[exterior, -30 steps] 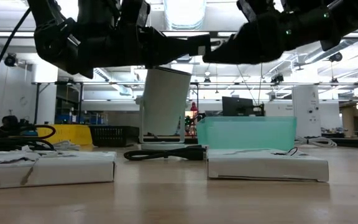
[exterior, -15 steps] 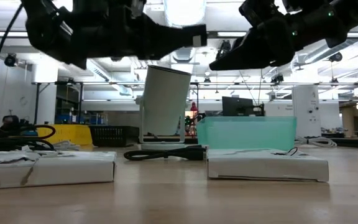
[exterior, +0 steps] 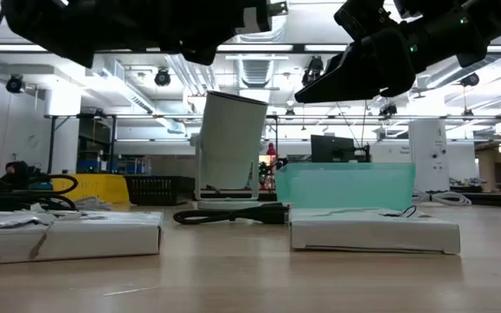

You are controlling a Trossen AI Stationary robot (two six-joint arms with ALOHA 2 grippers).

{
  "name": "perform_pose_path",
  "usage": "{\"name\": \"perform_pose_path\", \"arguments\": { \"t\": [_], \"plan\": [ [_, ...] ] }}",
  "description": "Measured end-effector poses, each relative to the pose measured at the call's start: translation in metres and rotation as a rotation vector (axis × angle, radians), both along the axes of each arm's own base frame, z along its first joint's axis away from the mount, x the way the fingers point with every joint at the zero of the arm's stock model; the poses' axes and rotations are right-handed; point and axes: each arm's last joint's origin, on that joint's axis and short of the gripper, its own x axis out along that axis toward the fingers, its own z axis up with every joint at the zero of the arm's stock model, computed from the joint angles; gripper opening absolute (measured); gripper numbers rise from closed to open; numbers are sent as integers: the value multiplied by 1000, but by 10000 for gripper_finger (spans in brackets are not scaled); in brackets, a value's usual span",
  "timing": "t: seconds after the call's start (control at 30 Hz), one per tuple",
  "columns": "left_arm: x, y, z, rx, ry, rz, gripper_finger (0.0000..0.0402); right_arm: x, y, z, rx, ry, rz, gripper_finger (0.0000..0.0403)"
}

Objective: Pick and place items into bin
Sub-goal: Put the black charger adapter into the yellow bin

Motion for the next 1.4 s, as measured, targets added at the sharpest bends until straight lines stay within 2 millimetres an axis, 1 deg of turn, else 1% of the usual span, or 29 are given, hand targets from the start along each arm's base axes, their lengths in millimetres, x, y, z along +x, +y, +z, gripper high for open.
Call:
{"name": "perform_pose_path", "arguments": {
  "t": [0.17,0.4,0.53,0.77,0.9,1.17,1.23,1.4],
  "plan": [
    [-7,-3,5,-60,45,112,134,0,0,-1,-17,15,6,226],
    [-30,-10,24,-66,82,249,134,-1,0,-2,-42,28,16,226],
    [-45,-12,34,-62,94,402,134,-1,0,-2,-51,30,20,226],
    [-68,-10,43,-15,95,672,134,-1,0,-2,-51,33,19,226],
    [-76,-8,42,1,73,848,134,-1,0,-2,-51,35,19,226],
    [-86,1,33,53,47,1191,134,-1,0,-3,-34,33,12,226],
    [-88,3,32,72,49,1235,134,-1,0,-3,-29,33,10,226],
    [-87,8,32,97,57,1271,134,-1,0,-3,-27,32,9,226]
  ]
}}
